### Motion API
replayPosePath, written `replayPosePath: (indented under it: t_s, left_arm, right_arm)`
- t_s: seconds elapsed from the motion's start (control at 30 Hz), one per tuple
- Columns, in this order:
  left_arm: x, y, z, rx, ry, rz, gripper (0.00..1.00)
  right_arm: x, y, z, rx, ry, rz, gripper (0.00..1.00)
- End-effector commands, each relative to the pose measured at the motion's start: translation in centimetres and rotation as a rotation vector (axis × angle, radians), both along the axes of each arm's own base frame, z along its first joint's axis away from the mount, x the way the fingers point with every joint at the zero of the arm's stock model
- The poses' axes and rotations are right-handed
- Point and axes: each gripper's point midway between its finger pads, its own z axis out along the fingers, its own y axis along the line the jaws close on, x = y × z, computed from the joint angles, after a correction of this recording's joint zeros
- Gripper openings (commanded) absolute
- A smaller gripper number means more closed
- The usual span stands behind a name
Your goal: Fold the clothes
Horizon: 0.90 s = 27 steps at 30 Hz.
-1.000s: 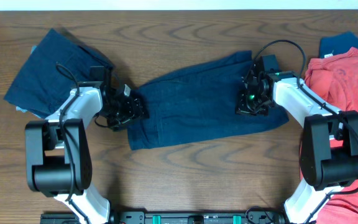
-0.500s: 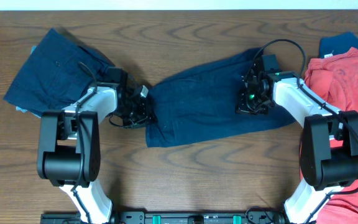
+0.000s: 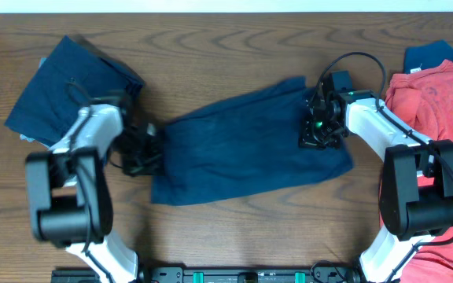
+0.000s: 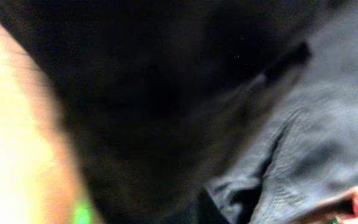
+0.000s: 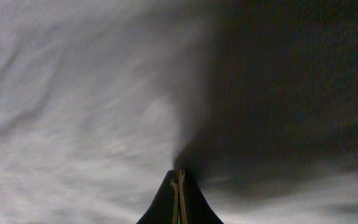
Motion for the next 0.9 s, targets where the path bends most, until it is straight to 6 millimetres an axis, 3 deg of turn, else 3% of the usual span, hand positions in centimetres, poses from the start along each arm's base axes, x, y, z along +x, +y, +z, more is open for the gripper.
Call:
replayPosePath:
  t_s: [0.0, 0.17, 0.3, 0.53, 0.87]
  left_arm:
    - [1.7, 3.2, 4.5, 0.151, -0.132, -0.050, 0.06]
    - [1.7, 2.7, 9.4, 0.164, -0.219, -0.085, 0.06]
    - [1.7, 1.7, 12.6, 0.167, -0.271, -0.109, 0.06]
    - [1.8, -0.2, 14.8, 0.166, -0.292, -0.110, 0.06]
    - [2.4, -0.5, 15.7, 0.171, -0.304, -0.028, 0.06]
  right_arm:
    - [0.2, 0.6, 1.7, 0.016, -0.056, 0.046, 0.01]
    - [1.1, 2.5, 5.4, 0.135, -0.162, 0.081, 0.01]
    - [1.1, 2.9, 6.1, 0.155, -0.176, 0.085, 0.02]
    - [0.9, 2.9, 4.0, 0.118, -0.147, 0.093, 0.01]
    - [-2.6, 3.2, -1.4, 0.024, 0.045, 0.066, 0.01]
